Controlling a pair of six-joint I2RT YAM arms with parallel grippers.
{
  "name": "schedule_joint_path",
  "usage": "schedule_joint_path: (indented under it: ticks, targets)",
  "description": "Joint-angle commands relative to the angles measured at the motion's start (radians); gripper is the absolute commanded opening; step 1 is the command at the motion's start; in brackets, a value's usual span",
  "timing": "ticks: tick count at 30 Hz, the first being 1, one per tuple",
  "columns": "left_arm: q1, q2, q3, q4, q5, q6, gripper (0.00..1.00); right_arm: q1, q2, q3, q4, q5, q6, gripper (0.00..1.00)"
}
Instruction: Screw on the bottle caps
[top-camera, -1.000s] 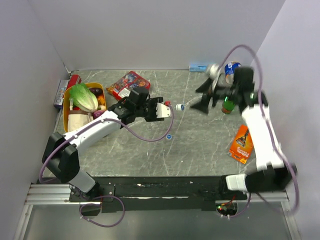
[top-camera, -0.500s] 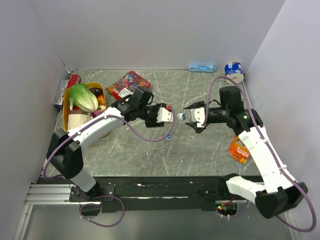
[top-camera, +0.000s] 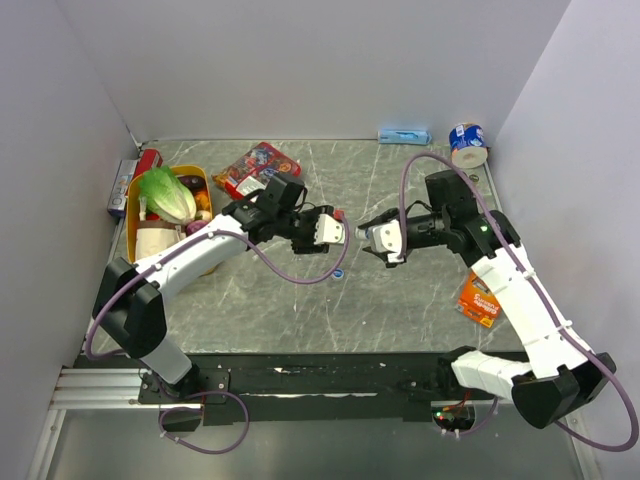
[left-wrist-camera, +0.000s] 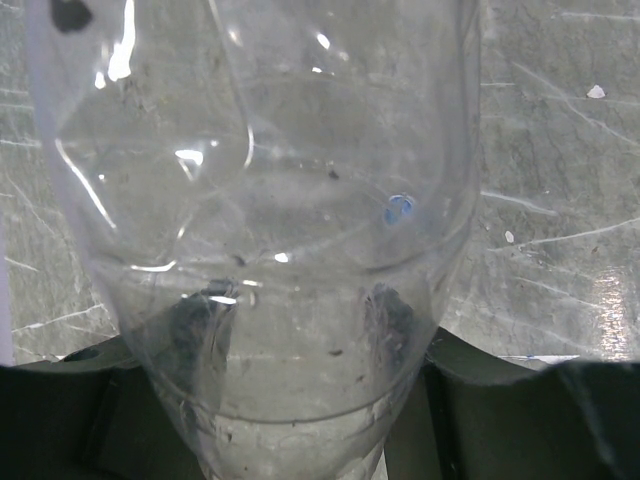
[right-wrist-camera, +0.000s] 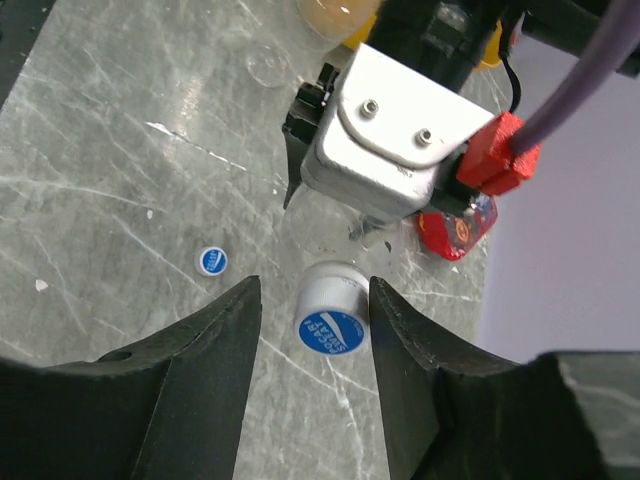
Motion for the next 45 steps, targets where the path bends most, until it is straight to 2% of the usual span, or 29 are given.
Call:
schedule_joint_path:
  ticks: [1, 6, 10, 14, 15, 18, 19, 20, 21, 22, 23, 24, 25, 26, 27, 28, 29, 31, 33, 37, 38, 41, 45]
  targets:
    - [0.0, -0.051, -0.006, 0.045, 0.052, -0.005, 0.01, 0.024, 0.005, 0.028, 0.003, 0.017, -0.007, 0.52]
    - [0.0, -0.055, -0.012, 0.056, 0.058, -0.006, 0.01, 0.026, 0.009, 0.001, 0.076, 0.065, 0.07, 0.45]
    - [0.005, -0.066, -0.029, 0.077, 0.069, -0.014, 0.01, 0.024, -0.006, -0.051, 0.116, 0.086, 0.073, 0.47]
    - [0.003, -0.069, -0.035, 0.083, 0.074, -0.014, 0.01, 0.024, -0.015, -0.067, 0.159, 0.1, 0.114, 0.43]
    - [0.003, -0.071, -0.037, 0.086, 0.072, -0.015, 0.01, 0.023, -0.015, -0.068, 0.17, 0.098, 0.127, 0.42]
    - [0.005, -0.072, -0.044, 0.121, 0.063, -0.044, 0.01, 0.024, 0.0, -0.046, 0.185, 0.103, 0.195, 0.27]
    - [0.002, -0.077, -0.062, 0.156, 0.008, -0.072, 0.01, 0.024, 0.011, -0.017, 0.188, 0.103, 0.275, 0.18]
    - [-0.002, -0.08, -0.078, 0.213, -0.03, -0.105, 0.01, 0.023, 0.023, 0.002, 0.191, 0.108, 0.33, 0.14]
    - [-0.008, -0.089, -0.133, 0.356, -0.088, -0.167, 0.01, 0.02, 0.058, 0.025, 0.196, 0.111, 0.396, 0.06]
    - [-0.032, -0.112, -0.171, 0.466, -0.159, -0.187, 0.01, 0.016, 0.08, 0.074, 0.204, 0.115, 0.555, 0.03]
    - [-0.052, -0.126, -0.219, 0.594, -0.356, -0.201, 0.01, 0.013, 0.103, 0.097, 0.213, 0.134, 0.647, 0.0]
    - [-0.069, -0.135, -0.306, 0.848, -0.443, -0.195, 0.01, 0.01, 0.147, 0.12, 0.223, 0.147, 0.738, 0.0]
    - [-0.092, -0.14, -0.334, 0.949, -0.506, -0.175, 0.01, 0.01, 0.172, 0.172, 0.219, 0.166, 0.915, 0.0]
    - [-0.1, -0.134, -0.351, 1.032, -0.616, -0.155, 0.01, 0.01, 0.199, 0.203, 0.208, 0.189, 0.997, 0.0]
    - [-0.107, -0.123, -0.368, 1.124, -0.659, -0.114, 0.01, 0.009, 0.256, 0.233, 0.196, 0.26, 1.082, 0.0]
    - [-0.118, -0.096, -0.368, 1.271, -0.713, -0.097, 0.01, 0.012, 0.284, 0.299, 0.17, 0.345, 1.293, 0.0]
    - [-0.12, -0.08, -0.365, 1.337, -0.751, -0.078, 0.01, 0.004, 0.314, 0.342, 0.132, 0.394, 1.376, 0.0]
    - [-0.126, -0.042, -0.337, 1.431, -0.816, -0.003, 0.01, -0.023, 0.415, 0.457, 0.034, 0.366, 1.538, 0.0]
    - [-0.127, -0.025, -0.325, 1.479, -0.839, 0.081, 0.01, -0.046, 0.425, 0.445, 0.061, 0.349, 1.642, 0.0]
    - [-0.15, -0.02, -0.323, 1.524, -0.824, 0.234, 0.01, -0.148, 0.466, 0.377, 0.113, 0.165, 1.948, 0.0]
    - [-0.158, -0.02, -0.323, 1.514, -0.821, 0.265, 0.01, -0.189, 0.483, 0.358, 0.151, 0.081, 1.992, 0.0]
    - [-0.181, -0.02, -0.317, 1.43, -0.801, 0.426, 0.01, -0.232, 0.523, 0.332, 0.2, -0.038, 2.082, 0.0]
    - [-0.199, -0.008, -0.311, 1.351, -0.793, 0.63, 0.01, -0.249, 0.549, 0.32, 0.286, -0.121, 2.2, 0.0]
